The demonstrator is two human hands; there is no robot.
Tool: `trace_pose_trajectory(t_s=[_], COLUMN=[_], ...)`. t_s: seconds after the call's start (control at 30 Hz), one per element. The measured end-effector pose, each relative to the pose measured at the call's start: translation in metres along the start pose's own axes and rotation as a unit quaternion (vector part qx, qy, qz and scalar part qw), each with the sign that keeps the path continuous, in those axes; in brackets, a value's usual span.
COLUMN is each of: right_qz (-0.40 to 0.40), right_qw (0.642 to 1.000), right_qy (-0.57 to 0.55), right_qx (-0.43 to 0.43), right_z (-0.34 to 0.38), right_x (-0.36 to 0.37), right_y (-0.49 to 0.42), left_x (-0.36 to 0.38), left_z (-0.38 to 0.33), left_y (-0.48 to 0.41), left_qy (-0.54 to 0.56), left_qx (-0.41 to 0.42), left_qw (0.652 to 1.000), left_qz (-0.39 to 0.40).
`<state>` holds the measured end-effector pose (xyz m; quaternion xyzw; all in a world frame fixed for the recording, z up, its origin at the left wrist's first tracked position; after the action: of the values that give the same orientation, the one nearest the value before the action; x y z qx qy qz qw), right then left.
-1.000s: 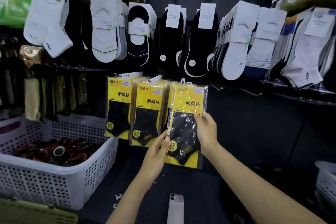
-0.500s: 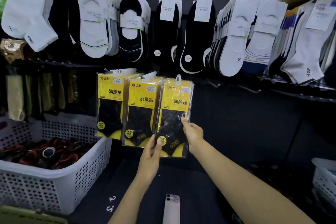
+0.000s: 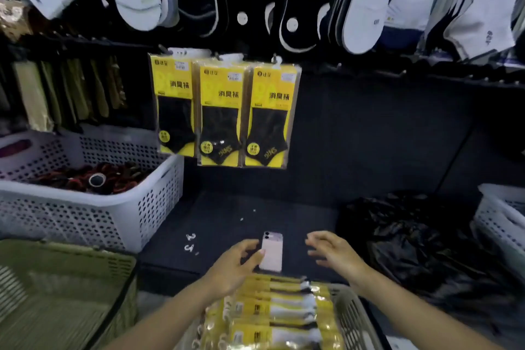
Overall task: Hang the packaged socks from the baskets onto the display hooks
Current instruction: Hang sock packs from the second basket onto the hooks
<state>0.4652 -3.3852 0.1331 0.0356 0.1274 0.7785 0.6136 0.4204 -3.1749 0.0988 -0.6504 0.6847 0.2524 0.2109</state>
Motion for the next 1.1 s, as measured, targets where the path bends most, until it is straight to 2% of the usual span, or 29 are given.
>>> trace_pose_trajectory(t_s=[0.07,0.2,0.3,0.37,0.43,0.5,0.57,0.67,0.77,0.9,1.0,1.03,1.1], right_qz=[0.040,0.154,0.192,0.167,0.095,0.035,0.014,-0.030,-0.044,-0.047,-0.082,-0.078,0.007], right_qw=[0.998,0.972,0.957,0.949,0.939,0.951,0.959,0.967,0.974,0.977,0.974,0.974,0.974], right_qy=[0.046,0.164,0.204,0.266,0.327,0.306,0.276,0.251,0.221,0.206,0.210,0.209,0.216], right_qx=[0.032,0.067,0.075,0.025,-0.034,0.005,0.055,0.041,0.036,0.032,0.020,0.028,0.075], right_z=[-0.037,-0.109,-0.144,-0.153,-0.151,-0.160,-0.175,-0.187,-0.190,-0.186,-0.186,-0.187,-0.191], right_x=[-0.003,0.005,0.011,0.008,-0.002,-0.016,-0.024,-0.030,-0.032,-0.041,-0.044,-0.044,-0.040], right_y=[0.020,0.050,0.058,0.054,0.048,0.043,0.041,0.039,0.038,0.037,0.041,0.041,0.040], left_x=[0.019,0.046,0.071,0.082,0.087,0.090,0.092,0.098,0.107,0.105,0.102,0.102,0.100], left_z=[0.017,0.057,0.085,0.095,0.101,0.104,0.108,0.116,0.122,0.131,0.136,0.136,0.136], left_y=[0.021,0.057,0.082,0.095,0.101,0.103,0.101,0.096,0.095,0.093,0.092,0.092,0.092], left_qy=[-0.027,-0.070,-0.092,-0.087,-0.063,-0.050,-0.035,0.017,0.039,0.028,0.044,0.050,0.053], left_qx=[-0.010,-0.050,-0.081,-0.099,-0.121,-0.136,-0.149,-0.174,-0.172,-0.182,-0.185,-0.183,-0.182], left_qw=[0.998,0.991,0.980,0.976,0.978,0.981,0.983,0.980,0.978,0.981,0.981,0.981,0.981], left_qz=[0.054,0.101,0.158,0.173,0.156,0.131,0.102,0.093,0.108,0.058,0.041,0.037,0.039])
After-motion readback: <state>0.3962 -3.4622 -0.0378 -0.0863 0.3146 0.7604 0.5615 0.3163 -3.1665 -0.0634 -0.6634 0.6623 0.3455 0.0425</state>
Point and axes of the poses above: each hand's wrist, its own y-axis away from the middle knuckle, its own x-axis out of the palm, z = x × y, the point moved 6 cm from there along -y, towards the middle knuckle, and after that the axes turned 11 degrees about -y, right-handed, at the moved point
